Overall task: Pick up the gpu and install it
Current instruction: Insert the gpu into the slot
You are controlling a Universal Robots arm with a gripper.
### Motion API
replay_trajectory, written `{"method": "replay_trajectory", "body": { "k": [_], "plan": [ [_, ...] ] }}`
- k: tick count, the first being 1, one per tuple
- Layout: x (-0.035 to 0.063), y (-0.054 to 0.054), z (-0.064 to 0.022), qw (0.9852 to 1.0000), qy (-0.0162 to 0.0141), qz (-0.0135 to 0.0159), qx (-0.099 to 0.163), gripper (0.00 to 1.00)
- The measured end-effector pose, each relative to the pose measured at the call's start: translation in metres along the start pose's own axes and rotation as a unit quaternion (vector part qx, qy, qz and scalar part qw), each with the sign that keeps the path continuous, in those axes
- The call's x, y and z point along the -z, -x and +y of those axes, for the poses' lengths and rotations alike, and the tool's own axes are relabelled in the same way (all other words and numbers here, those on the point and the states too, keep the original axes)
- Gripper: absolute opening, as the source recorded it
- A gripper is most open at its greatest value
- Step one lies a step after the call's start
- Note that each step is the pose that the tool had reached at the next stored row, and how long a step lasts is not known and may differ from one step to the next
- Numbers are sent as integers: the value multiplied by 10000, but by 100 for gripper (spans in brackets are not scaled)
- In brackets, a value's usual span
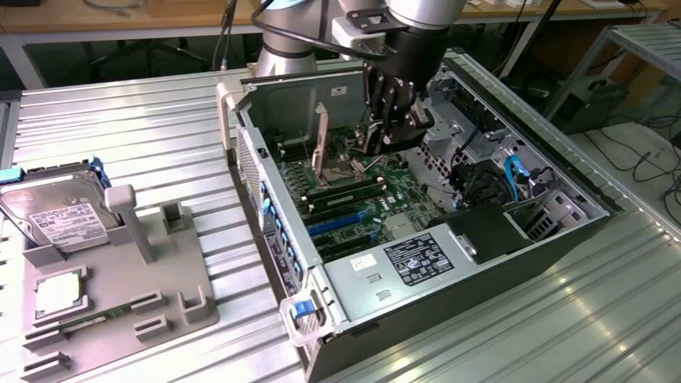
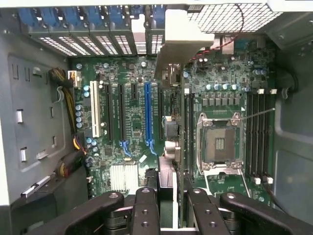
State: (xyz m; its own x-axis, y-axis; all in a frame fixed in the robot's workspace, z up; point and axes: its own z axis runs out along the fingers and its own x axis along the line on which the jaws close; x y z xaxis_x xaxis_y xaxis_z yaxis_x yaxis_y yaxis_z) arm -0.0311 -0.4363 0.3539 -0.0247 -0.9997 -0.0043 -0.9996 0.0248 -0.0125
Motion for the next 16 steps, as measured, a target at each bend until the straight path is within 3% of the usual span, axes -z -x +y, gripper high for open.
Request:
{"method": "replay_trajectory", "body": {
  "k": [1, 4, 9, 13, 16],
  "plan": [
    [-13, 0, 0, 10000, -1, 12, 1, 28],
    [-30, 0, 0, 10000, -1, 4, 1, 28],
    [-68, -2, 78, 10000, 1, -78, -1, 28],
    [-116, -28, 84, 10000, 1, -83, -1, 28],
    [-156, -31, 166, 10000, 1, -83, -1, 28]
  ]
}}
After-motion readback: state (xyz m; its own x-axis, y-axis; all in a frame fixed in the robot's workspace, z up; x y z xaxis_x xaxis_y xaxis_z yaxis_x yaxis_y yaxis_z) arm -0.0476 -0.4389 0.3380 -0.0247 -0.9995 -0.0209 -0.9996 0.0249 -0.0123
